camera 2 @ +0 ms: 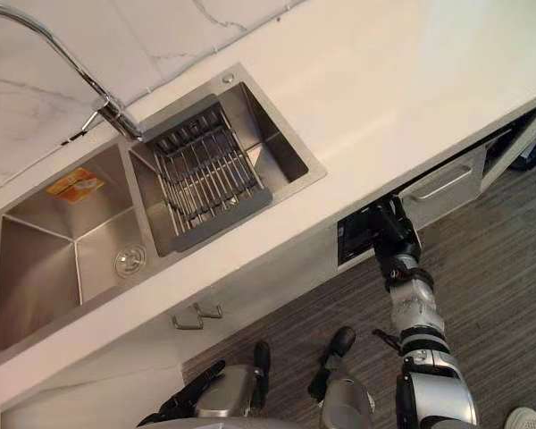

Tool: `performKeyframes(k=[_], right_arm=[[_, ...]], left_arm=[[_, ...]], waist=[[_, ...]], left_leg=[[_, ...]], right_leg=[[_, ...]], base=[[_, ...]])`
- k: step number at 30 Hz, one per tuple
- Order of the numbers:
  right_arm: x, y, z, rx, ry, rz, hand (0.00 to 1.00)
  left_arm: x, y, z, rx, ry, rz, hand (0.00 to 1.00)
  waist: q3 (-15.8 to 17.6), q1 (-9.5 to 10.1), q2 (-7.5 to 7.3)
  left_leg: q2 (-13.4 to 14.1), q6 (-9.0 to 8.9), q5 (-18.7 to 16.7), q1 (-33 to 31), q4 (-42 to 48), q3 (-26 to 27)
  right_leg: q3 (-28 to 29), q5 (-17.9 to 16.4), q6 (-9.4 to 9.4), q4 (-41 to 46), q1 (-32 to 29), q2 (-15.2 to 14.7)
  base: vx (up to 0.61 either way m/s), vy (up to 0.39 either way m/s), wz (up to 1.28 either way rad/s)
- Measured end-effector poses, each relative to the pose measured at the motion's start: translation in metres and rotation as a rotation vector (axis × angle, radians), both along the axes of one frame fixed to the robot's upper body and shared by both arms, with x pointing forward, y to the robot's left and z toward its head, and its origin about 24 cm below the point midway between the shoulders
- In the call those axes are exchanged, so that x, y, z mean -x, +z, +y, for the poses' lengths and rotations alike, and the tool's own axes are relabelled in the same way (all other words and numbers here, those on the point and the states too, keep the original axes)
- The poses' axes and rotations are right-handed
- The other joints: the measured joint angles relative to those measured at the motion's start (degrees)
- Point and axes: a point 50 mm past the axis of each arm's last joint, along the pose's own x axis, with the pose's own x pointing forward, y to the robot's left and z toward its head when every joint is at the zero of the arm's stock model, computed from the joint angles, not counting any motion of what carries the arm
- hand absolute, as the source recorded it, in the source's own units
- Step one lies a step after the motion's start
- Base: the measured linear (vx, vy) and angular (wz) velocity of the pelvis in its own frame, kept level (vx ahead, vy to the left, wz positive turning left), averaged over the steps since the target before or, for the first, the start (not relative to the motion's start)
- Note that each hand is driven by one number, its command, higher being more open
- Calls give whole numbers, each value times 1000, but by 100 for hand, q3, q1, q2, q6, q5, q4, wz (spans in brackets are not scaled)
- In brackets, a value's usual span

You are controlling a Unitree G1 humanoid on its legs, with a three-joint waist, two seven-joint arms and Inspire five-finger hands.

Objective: Walk over to the sink, pick up the cup, carry it to the dishwasher, place the cup inside the dishwasher, then close the dishwasher door

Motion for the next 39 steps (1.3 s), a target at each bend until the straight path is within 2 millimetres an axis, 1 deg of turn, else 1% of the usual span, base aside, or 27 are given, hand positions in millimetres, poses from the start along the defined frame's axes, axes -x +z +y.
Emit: performKeyframes(k=[1,2,3,4,5,6,7,8,10,11,12,14,16,18,19,20,21,22,24,28,31,33,35,36,37,38,39], right_arm=[[-1,1,0,5,4,0,100],[-6,4,7,20,34,-3,100],[-9,11,6,59,56,-8,100],[-7,8,4,72,55,-1,100],[-8,11,3,84,57,-4,100],[-9,12,4,115,71,0,100],[-9,12,4,125,77,3,100],[-9,12,5,141,87,8,100],[-7,8,15,209,158,29,100],[-4,3,24,251,221,49,100],[5,-12,41,290,311,94,100],[19,-34,55,316,382,163,100],[50,-71,69,310,439,290,100],[70,-90,72,308,449,371,100],[93,-110,71,315,447,466,100],[102,-117,70,322,442,506,100],[119,-130,67,324,419,586,100],[126,-136,65,329,407,624,100],[152,-152,59,364,367,755,100],[163,-158,55,405,323,820,100],[167,-163,59,421,330,860,100],[171,-167,60,418,328,891,100],[175,-171,61,387,301,929,100],[179,-172,58,377,276,951,100],[181,-172,55,370,256,966,100],[180,-172,53,368,237,970,100],[178,-172,55,361,230,967,100]], left_arm=[[1,0,0,3,-2,1,100],[3,0,1,6,-1,5,100],[0,0,-2,14,-9,-3,100],[0,0,2,-2,-20,-4,100],[-3,1,0,-1,-17,-11,100],[-4,1,-1,2,-24,-12,100],[-3,1,0,-1,-24,-11,100],[-2,1,1,-3,-25,-6,100],[-1,0,0,0,-27,-3,100],[-1,0,2,-3,-28,-1,100],[0,0,5,-8,-27,4,100],[3,0,7,-6,-11,7,100],[2,1,7,3,4,-2,100],[1,1,8,6,25,-15,100],[1,2,10,9,48,-21,100],[1,2,11,9,58,-24,100],[1,2,12,12,71,-27,100],[0,2,12,15,77,-30,100],[-1,3,15,22,102,-40,100],[-2,4,17,30,99,-40,100],[-1,4,19,44,139,-48,100],[-1,5,21,52,150,-59,100],[-2,6,25,59,124,-86,100],[-4,7,26,63,102,-103,100],[-3,7,25,68,85,-102,100],[-3,7,24,74,75,-97,100],[-2,7,26,74,73,-91,100]], waist=[[6,17,11],[3,35,10],[-57,57,240],[18,-7,22],[83,43,95],[42,26,159],[57,-5,109],[41,-15,129],[44,-58,86],[32,-67,49],[-2,-72,-58],[-57,-85,-173],[-87,-82,-317],[-106,-85,-393],[-109,-98,-545],[-117,-102,-606],[-147,-133,-713],[-143,-170,-753],[-176,-265,-881],[-198,-341,-957],[-184,-319,-992],[-182,-280,-1020],[-190,-284,-1095],[-170,-301,-1130],[-184,-310,-1112],[-192,-286,-1105],[-210,-265,-1165]], left_leg=[[16,17,18,-16,-25,-116],[-5,80,89,-103,-20,-130],[103,267,169,-327,-4,-55],[-89,-90,436,-329,83,-86],[-28,-133,456,-292,78,-110],[-1,15,666,-354,-11,-63],[-3,44,761,-363,-68,-44],[-27,19,805,-329,-157,-34],[-48,18,802,-263,-334,23],[-43,17,802,-230,-421,53],[-41,14,799,-172,-504,135],[-53,-3,784,-149,-534,212],[-77,-82,722,-111,-570,288],[-130,-74,704,-87,-590,331],[-179,-27,674,-43,-603,435],[-196,-8,655,-24,-600,466],[-228,24,617,8,-595,509],[-243,36,596,38,-588,516],[-277,89,484,110,-498,544],[-330,113,407,183,-431,585],[-354,113,409,200,-436,440],[-377,127,430,154,-394,490],[-344,232,383,-98,-6,1189],[-288,451,149,-215,457,1760],[-295,557,50,-185,503,2045],[-345,661,31,-136,469,2132],[-406,665,32,-126,427,2150]], right_leg=[[-182,-17,-25,-107,49,21],[-446,7,24,-359,82,57],[-690,-183,311,12,-15,63],[-199,-647,272,645,101,-378],[-274,-641,150,696,83,-314],[-485,-521,63,513,146,-271],[-534,-501,26,487,148,-273],[-572,-510,26,422,148,-239],[-599,-459,0,268,147,-134],[-604,-430,-26,200,147,-80],[-605,-420,-34,159,147,-47],[-604,-419,-32,129,148,-45],[-588,-403,-4,114,149,-58],[-536,-363,60,67,148,-81],[-482,-320,116,15,163,-108],[-459,-300,139,-12,177,-115],[-431,-240,165,-80,222,-126],[-432,-208,180,-125,275,-130],[-427,-112,257,-286,442,-152],[-415,14,336,-488,625,-149],[-607,74,373,-650,820,-141],[-842,108,396,-784,986,-167],[-1222,108,420,-794,1103,-320],[-1367,103,488,-769,1195,-419],[-1423,98,569,-718,1276,-480],[-1429,91,624,-635,1295,-567],[-1394,100,665,-570,1257,-648]], base=[[-103,-233,20],[-85,-223,-1],[-97,-191,21],[-95,-190,20],[-89,-149,29],[-62,-163,14],[-52,-107,29],[-52,-130,21],[-40,-82,8],[-21,-48,1],[-10,-41,0],[1,-18,0],[69,37,-2],[75,74,-12],[86,88,-16],[116,103,-18],[92,66,-9],[108,83,-4],[94,80,-1],[53,68,-2],[1,36,31],[-38,56,55],[-63,95,84],[-28,112,78],[9,157,61],[21,153,26],[11,211,6]])
